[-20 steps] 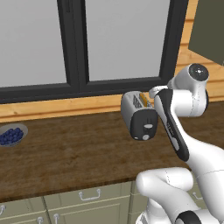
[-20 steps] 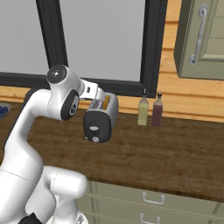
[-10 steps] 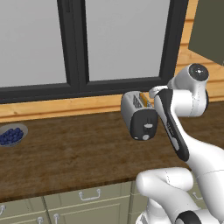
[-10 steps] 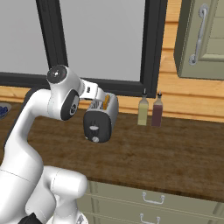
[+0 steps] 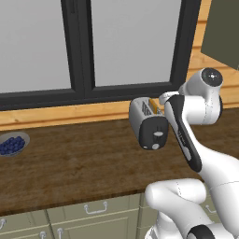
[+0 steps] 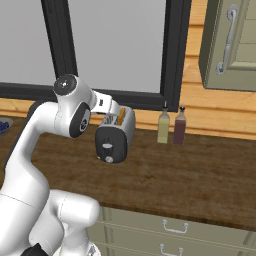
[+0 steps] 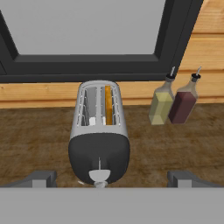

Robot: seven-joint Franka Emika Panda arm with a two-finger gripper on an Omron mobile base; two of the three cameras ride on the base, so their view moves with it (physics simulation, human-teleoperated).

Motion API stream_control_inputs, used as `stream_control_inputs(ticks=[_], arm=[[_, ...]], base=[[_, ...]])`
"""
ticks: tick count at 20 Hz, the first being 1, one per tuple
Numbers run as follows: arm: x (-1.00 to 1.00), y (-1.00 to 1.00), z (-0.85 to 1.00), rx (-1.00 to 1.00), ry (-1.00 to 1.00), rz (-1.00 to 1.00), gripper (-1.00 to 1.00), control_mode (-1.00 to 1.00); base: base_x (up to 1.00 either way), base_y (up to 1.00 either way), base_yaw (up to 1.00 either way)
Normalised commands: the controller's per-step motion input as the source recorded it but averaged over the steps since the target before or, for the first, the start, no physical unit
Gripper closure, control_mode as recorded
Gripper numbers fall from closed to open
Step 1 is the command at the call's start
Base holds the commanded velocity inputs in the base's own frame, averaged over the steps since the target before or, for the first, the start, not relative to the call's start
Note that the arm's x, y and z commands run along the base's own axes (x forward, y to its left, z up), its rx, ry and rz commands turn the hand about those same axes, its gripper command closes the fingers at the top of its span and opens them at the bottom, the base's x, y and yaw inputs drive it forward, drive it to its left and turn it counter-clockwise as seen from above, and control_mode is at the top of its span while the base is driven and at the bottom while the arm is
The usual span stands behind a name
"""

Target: Start the toaster. Once the lever pops up, take the bread to the plate on the dining counter.

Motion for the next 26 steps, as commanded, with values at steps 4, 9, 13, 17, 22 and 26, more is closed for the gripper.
stream_control_inputs(ticks=[4, 9, 13, 17, 22, 26], arm=[[0.0, 0.0, 0.0, 0.0, 0.0, 0.0, -1.0, -1.0], [0.0, 0.0, 0.0, 0.0, 0.0, 0.0, -1.0, -1.0], [0.0, 0.0, 0.0, 0.0, 0.0, 0.0, -1.0, -1.0], [0.0, 0.0, 0.0, 0.0, 0.0, 0.0, -1.0, -1.0], [0.0, 0.0, 0.0, 0.0, 0.0, 0.0, -1.0, -1.0], [-0.05, 0.0, 0.0, 0.0, 0.0, 0.0, -1.0, -1.0]], base=[[0.0, 0.0, 0.0], [0.0, 0.0, 0.0], [0.0, 0.0, 0.0], [0.0, 0.0, 0.0], [0.0, 0.0, 0.0], [0.0, 0.0, 0.0]])
